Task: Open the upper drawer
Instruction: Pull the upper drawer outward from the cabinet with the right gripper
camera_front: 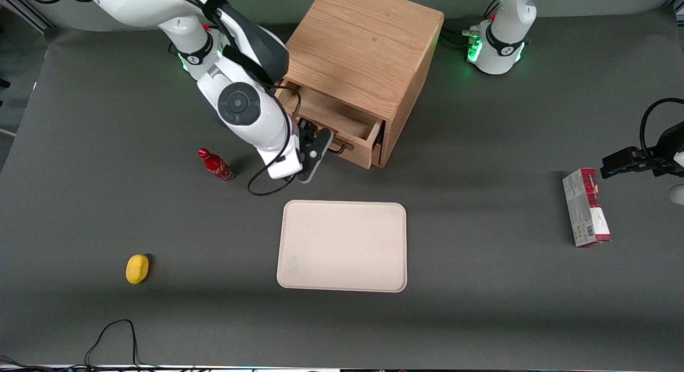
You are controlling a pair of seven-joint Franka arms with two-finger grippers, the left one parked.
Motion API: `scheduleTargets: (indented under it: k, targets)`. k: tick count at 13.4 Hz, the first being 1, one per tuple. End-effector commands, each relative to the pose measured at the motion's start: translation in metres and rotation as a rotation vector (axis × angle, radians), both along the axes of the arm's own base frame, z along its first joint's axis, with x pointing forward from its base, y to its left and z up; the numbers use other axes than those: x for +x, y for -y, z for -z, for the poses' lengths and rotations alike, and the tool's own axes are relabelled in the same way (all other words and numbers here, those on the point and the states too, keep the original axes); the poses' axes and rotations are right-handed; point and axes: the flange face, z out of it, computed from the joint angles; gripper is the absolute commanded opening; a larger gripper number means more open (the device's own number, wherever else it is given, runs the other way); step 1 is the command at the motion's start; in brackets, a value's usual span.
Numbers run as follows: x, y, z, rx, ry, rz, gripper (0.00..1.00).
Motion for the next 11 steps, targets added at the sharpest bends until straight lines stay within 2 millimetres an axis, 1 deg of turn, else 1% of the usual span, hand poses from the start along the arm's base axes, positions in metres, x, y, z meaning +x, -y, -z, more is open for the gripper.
scheduleTargets:
  k: [1,2,3,4,6,7,8,10,11]
  targets:
    - [0.044,0.019,0.0,0.023,0.035,0.038,1.0]
    - [0.056,0.027,0.0,0.028,0.041,0.059,1.0]
    - [0.071,0.041,0.002,0.027,0.048,0.088,1.0]
    - [0.082,0.049,0.001,0.032,0.059,0.081,1.0]
    - [0.108,0.075,-0.001,0.04,0.092,0.068,1.0]
    - [0.116,0.084,-0.002,0.039,0.102,0.071,1.0]
    - [0.121,0.089,-0.001,0.04,0.106,0.077,1.0]
    - [0.13,0.092,0.0,0.053,0.112,0.087,1.0]
    - [0.13,0.092,-0.001,0.051,0.111,0.089,1.0]
